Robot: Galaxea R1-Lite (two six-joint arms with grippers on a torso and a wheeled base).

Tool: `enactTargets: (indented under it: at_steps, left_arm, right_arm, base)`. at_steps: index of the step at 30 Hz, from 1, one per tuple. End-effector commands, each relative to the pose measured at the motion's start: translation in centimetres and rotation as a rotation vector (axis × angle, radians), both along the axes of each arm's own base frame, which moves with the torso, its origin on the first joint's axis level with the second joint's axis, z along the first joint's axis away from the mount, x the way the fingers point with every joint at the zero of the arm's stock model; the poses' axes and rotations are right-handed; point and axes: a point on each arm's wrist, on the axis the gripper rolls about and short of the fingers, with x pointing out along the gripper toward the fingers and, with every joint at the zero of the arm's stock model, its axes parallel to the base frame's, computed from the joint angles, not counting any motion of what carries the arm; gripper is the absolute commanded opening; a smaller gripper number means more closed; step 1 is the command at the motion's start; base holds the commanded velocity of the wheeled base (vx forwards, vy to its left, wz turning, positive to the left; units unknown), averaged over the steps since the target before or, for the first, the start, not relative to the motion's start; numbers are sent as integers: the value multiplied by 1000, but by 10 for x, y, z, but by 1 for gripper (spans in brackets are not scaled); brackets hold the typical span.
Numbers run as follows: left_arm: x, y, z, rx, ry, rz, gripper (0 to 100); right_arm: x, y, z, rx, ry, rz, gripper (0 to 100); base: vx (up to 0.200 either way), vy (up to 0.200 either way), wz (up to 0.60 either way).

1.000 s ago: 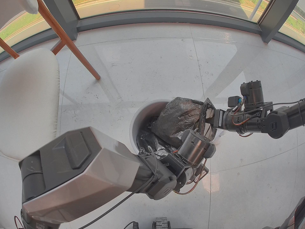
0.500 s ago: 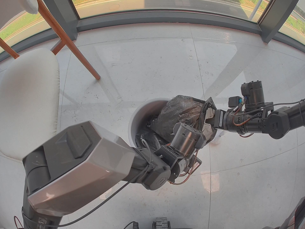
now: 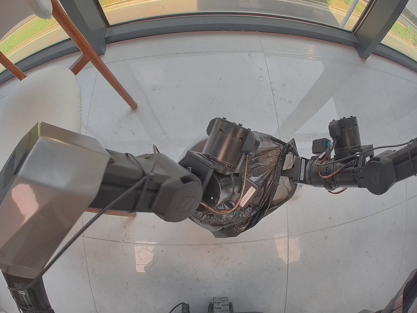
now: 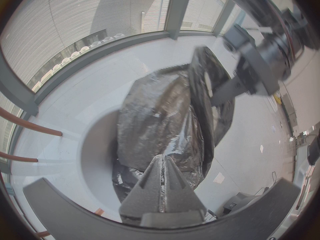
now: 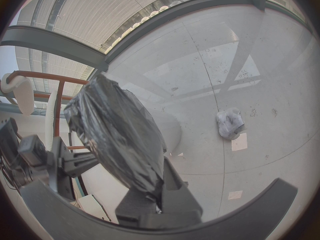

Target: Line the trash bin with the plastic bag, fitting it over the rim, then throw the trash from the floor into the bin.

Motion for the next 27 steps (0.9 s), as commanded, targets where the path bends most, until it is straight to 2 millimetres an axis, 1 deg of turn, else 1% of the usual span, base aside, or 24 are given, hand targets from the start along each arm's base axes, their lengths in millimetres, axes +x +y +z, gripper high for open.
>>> enactTargets:
  at_steps: [1,3,4,5,6,8,10,11,14,15,18,20,22,24,27]
  left_arm:
    - [-11,8,15,-45,20,16,0]
    - [-35,-10,3,-59,73,-19,0]
    - [-42,-14,-3,-48,89,-34,0]
    - [-42,-14,-3,-48,89,-34,0]
    - [-48,-17,-10,-34,99,-53,0]
    - [-52,-18,-14,-22,109,-61,0]
    - [-53,-18,-18,-14,112,-60,0]
    - [-51,-20,-24,-8,114,-62,100]
    - [-44,-32,-44,-25,87,-72,100]
    - [-43,-36,-48,-30,66,-85,100]
    - [-40,-40,-56,-2,30,-108,100]
    - [-41,-42,-58,5,30,-112,100]
    - [-45,-48,-64,10,34,-128,100]
    - [-43,-51,-74,19,44,-131,100]
    - [-39,-56,-79,-1,19,-135,100]
  right_arm:
    - [-1,1,-5,-6,13,6,0]
    - [0,2,-5,-5,14,6,0]
    - [0,2,-5,-5,14,6,0]
    - [0,2,-5,-5,14,6,0]
    - [0,2,-4,-5,13,5,0]
    - [0,2,-4,-5,13,5,0]
    - [-1,1,-4,-4,11,5,0]
    - [-1,1,-4,-5,13,3,0]
    - [-1,-1,-4,-5,13,-1,0]
    - [-1,-1,-4,-5,14,-3,0]
    - [-1,-1,-4,-3,14,-2,0]
    - [-1,-1,-4,-3,14,-2,0]
    - [0,-1,-4,-2,12,-2,0]
    - [-1,-1,-4,-2,12,-1,0]
    - [-1,-1,-3,-1,9,-1,0]
  base:
    - [0,0,0]
    - [0,0,0]
    - [0,0,0]
    - [0,0,0]
    - [0,0,0]
    - [0,0,0]
    - [0,0,0]
    - [0,0,0]
    - [0,0,0]
    - [0,0,0]
    - [0,0,0]
    - [0,0,0]
    - [0,0,0]
    - [0,0,0]
    - [0,0,0]
